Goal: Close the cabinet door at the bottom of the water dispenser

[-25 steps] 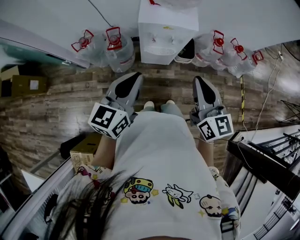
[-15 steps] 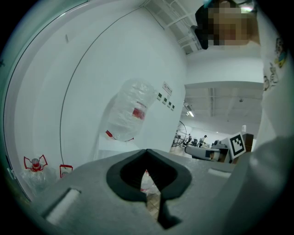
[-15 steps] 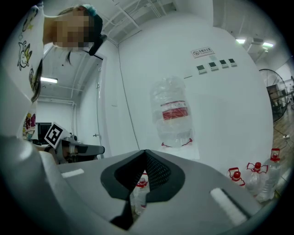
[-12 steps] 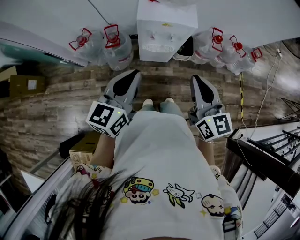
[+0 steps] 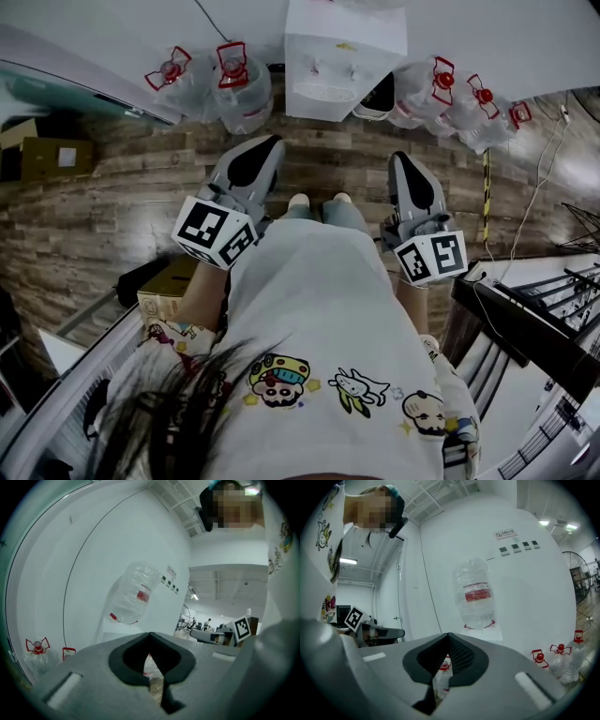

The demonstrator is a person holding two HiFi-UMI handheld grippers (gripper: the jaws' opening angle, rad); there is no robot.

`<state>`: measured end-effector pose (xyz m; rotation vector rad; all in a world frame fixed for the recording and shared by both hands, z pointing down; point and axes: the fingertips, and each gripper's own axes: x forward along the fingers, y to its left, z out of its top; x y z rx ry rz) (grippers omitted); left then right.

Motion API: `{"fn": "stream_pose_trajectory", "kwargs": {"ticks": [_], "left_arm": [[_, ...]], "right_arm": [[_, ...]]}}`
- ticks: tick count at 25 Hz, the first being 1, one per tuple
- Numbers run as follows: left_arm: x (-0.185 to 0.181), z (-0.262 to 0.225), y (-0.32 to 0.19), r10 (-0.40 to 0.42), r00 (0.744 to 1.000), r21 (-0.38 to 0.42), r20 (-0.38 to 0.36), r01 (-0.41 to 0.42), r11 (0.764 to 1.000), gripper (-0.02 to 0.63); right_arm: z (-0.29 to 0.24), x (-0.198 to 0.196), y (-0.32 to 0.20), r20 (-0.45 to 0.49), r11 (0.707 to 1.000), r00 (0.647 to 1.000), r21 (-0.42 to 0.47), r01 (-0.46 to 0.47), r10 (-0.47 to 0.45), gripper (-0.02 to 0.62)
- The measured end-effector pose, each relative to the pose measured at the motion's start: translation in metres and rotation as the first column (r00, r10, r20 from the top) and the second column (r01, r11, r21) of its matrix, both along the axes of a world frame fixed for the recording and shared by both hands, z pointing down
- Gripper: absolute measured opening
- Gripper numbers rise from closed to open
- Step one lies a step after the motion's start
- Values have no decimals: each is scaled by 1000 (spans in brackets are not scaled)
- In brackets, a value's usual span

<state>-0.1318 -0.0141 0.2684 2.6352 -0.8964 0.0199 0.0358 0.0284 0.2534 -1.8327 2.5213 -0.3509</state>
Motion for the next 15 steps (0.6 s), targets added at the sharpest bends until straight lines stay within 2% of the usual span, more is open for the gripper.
{"fn": "stream_pose_trajectory", "kwargs": {"ticks": [9, 15], "left_arm": [[-12, -4, -5, 4, 1000, 30, 28, -5, 1000, 0], [-2, -9, -2, 58, 997, 67, 59, -62, 996, 0]], "right_arm": [[1, 0, 7, 12, 1000, 1000, -2, -9, 9, 9], [0, -3, 10, 12, 1000, 1000, 6, 4, -4, 11]]}}
